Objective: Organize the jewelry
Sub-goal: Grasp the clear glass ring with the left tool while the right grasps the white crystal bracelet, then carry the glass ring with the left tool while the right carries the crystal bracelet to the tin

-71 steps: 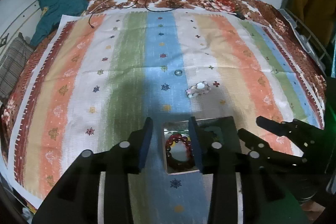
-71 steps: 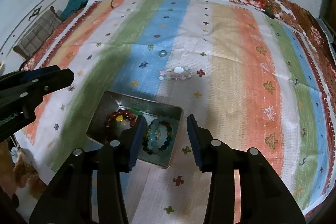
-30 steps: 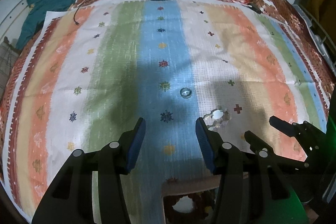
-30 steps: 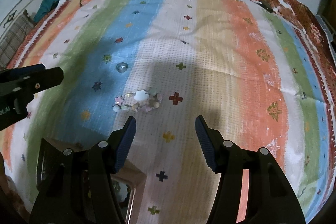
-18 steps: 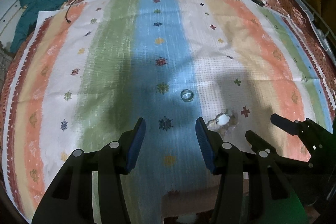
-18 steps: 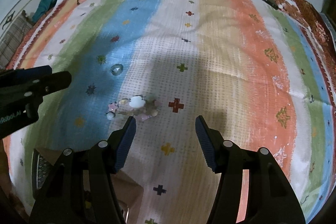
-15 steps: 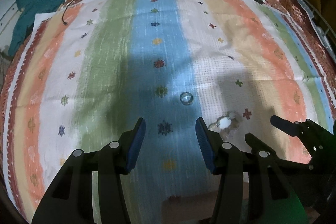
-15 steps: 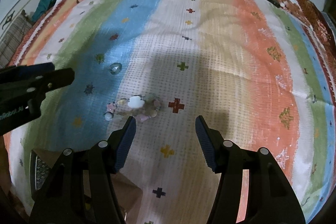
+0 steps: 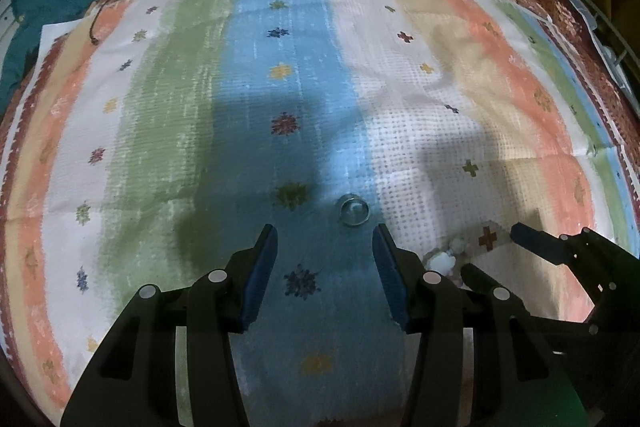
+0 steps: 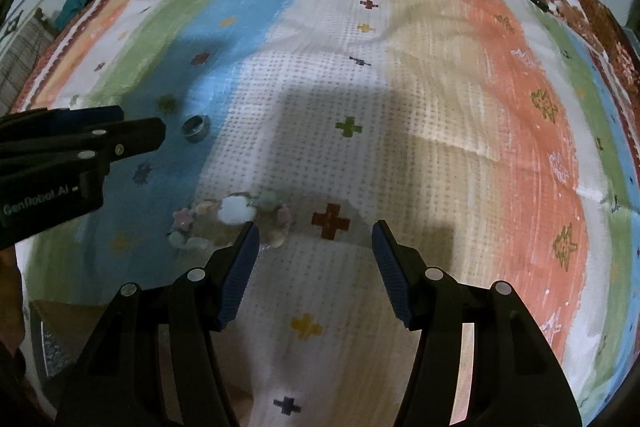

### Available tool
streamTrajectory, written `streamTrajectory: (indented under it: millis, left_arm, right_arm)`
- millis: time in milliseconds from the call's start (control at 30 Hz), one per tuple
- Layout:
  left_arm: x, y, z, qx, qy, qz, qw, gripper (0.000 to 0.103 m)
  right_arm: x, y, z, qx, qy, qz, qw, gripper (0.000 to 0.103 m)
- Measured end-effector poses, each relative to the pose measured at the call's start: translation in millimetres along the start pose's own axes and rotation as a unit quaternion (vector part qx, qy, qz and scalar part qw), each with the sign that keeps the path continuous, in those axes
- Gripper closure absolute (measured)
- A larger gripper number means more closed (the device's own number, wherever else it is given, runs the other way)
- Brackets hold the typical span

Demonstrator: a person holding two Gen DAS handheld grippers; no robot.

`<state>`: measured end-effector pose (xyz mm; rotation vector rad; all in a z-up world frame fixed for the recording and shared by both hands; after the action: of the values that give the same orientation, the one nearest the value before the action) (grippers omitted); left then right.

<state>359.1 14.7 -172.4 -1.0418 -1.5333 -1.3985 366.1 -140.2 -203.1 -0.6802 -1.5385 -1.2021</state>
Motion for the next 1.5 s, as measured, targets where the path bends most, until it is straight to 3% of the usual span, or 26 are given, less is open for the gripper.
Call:
streamTrajectory:
  millis: [367,500,600,667,700,767,1000,1500]
  left_arm:
    - [-20.4,11.6,-10.8,-0.007,-0.014,0.027,0.9995,0.054]
    - [-27.0,14.8,-13.6,-0.009,-0.016,0.038,0.9991,0.062]
    - [-32.7,15.5,-15.5,-0.012,-0.017,0.049,0.9986,0.073]
    - [-35.5,15.4,-16.1,-0.016,-0.018,0.057,0.9981,0.077]
    - [-36.4,15.8,-15.8,-0.016,-0.016,0.056,0.9982,0.085]
    - [-35.8,15.6,-14.6,-0.013,-0.017,0.052,0.9984,0.085]
    - [-20.0,11.4,-15.8,-0.019,-0.001,0.028,0.9994,0.085]
    - [37.4,-0.9,-18.4,-0.054,0.018,0.007,0.9984,0.085]
  right_arm:
    - [-10.4,9.3,3.4,0.010,-0.004,0.000,1.000,0.044]
    - [-12.3,9.7,6.2,0.018,-0.013,0.005,1.000,0.046]
    - [-11.6,9.2,7.9,0.024,-0.013,0.005,1.000,0.058]
    - [-11.3,8.9,8.8,0.025,-0.010,0.007,1.000,0.077]
    - [-11.4,8.7,8.8,0.024,-0.008,0.007,1.000,0.081]
    - [-11.9,8.2,8.1,0.022,-0.003,0.008,1.000,0.092]
    - [-2.2,2.3,6.7,0.021,-0.008,-0.006,1.000,0.092]
    - [62.6,-6.6,9.2,0.001,0.017,-0.056,0.998,0.093]
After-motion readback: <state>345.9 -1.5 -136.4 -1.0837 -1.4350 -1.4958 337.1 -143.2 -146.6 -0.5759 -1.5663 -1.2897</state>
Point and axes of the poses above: each gripper's, at about its wrist camera, not at the fingertips, and x roughly against the way its jaws point, z to its left, y to its top, the point moved 2 cm from there along -x, roughly the way its jaws point, and after that the axes turned 3 degrees about z, right-handed, at the moved point
